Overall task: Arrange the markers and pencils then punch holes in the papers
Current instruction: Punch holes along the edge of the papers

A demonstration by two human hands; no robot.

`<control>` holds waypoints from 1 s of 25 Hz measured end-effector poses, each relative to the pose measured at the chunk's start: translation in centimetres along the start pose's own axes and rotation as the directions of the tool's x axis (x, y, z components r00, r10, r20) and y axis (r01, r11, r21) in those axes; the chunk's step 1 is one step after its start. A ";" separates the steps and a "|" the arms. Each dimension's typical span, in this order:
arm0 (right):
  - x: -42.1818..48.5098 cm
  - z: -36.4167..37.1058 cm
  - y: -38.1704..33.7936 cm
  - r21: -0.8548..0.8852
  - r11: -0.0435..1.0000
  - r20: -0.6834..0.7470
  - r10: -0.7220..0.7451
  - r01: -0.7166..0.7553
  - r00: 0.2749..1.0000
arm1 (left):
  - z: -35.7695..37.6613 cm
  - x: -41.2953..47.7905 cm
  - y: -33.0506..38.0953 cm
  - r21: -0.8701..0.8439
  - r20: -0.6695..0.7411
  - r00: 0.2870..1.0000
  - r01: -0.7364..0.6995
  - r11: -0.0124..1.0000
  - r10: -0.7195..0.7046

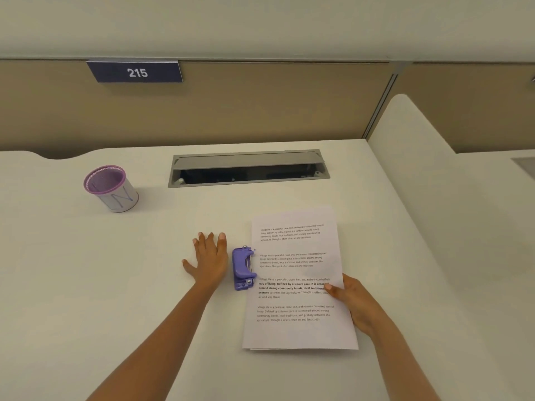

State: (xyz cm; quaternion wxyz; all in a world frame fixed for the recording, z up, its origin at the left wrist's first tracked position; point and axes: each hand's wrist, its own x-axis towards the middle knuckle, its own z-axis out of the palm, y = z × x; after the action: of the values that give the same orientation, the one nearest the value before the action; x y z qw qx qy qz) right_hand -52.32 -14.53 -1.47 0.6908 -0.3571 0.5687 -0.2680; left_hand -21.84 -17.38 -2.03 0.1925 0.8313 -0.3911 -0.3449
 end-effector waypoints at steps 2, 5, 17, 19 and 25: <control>0.0 -0.6 0.0 0.000 1.000 -0.009 -0.003 0.003 1.000 | 0.1 -1.2 -0.6 0.032 -0.016 0.997 -0.072 0.997 0.073; -0.1 -1.5 -0.1 -0.003 1.000 -0.009 -0.012 0.012 1.000 | 1.3 -3.7 -1.4 0.135 -0.061 0.977 -0.192 0.972 0.202; -0.3 -6.0 -0.7 -0.006 0.999 0.007 -0.035 0.035 0.999 | 1.5 -5.0 0.1 0.218 -0.096 0.991 -0.071 0.973 0.094; -0.3 -6.8 -1.1 -0.002 0.999 0.015 -0.038 0.039 0.999 | 1.3 -5.5 0.6 0.245 -0.150 0.980 -0.093 0.965 0.133; 0.1 -10.4 -3.5 0.010 0.999 0.072 -0.040 0.040 0.997 | 5.0 -8.1 5.6 -0.120 -0.037 0.908 -0.420 0.900 0.418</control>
State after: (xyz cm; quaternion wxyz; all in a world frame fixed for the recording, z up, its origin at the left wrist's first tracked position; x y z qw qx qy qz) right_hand -62.38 -18.65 0.22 0.7068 -0.3748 0.5351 -0.2713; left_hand -32.07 -14.77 1.23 0.3162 0.7159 -0.5370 -0.3149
